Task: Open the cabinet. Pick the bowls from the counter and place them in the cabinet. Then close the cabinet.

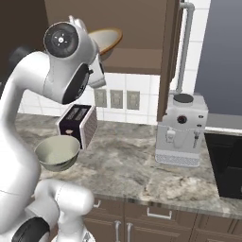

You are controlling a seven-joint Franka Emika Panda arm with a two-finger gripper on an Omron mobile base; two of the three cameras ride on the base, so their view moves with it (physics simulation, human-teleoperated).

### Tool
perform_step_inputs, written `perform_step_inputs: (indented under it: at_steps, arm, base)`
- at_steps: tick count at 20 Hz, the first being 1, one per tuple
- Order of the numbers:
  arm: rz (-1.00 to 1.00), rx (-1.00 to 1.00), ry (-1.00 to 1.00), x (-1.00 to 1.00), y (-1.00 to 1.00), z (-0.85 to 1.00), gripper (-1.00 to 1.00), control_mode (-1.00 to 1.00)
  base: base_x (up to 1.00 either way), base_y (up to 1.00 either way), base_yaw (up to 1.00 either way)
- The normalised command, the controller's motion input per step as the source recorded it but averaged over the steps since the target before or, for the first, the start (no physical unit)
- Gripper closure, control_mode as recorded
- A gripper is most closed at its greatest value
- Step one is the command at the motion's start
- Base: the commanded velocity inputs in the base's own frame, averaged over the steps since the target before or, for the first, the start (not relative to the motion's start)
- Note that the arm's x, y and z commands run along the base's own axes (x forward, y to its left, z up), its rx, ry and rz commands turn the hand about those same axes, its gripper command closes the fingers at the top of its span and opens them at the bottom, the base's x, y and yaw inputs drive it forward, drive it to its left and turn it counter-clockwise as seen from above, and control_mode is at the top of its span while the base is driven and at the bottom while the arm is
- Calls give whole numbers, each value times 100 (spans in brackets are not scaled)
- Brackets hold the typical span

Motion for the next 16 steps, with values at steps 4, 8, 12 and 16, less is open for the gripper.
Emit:
perform_step_inputs:
  at_steps: [4,8,12,16]
  arm:
    - [-8,0,0,7,14,0,100,-100]
    - [-14,0,0,7,22,0,100,-100]
    - [-22,0,0,21,18,0,100,-100]
    - [-21,0,0,29,3,0,100,-100]
  base:
    - [0,0,0]
    - [0,0,0]
    - [0,0,0]
    - [0,0,0]
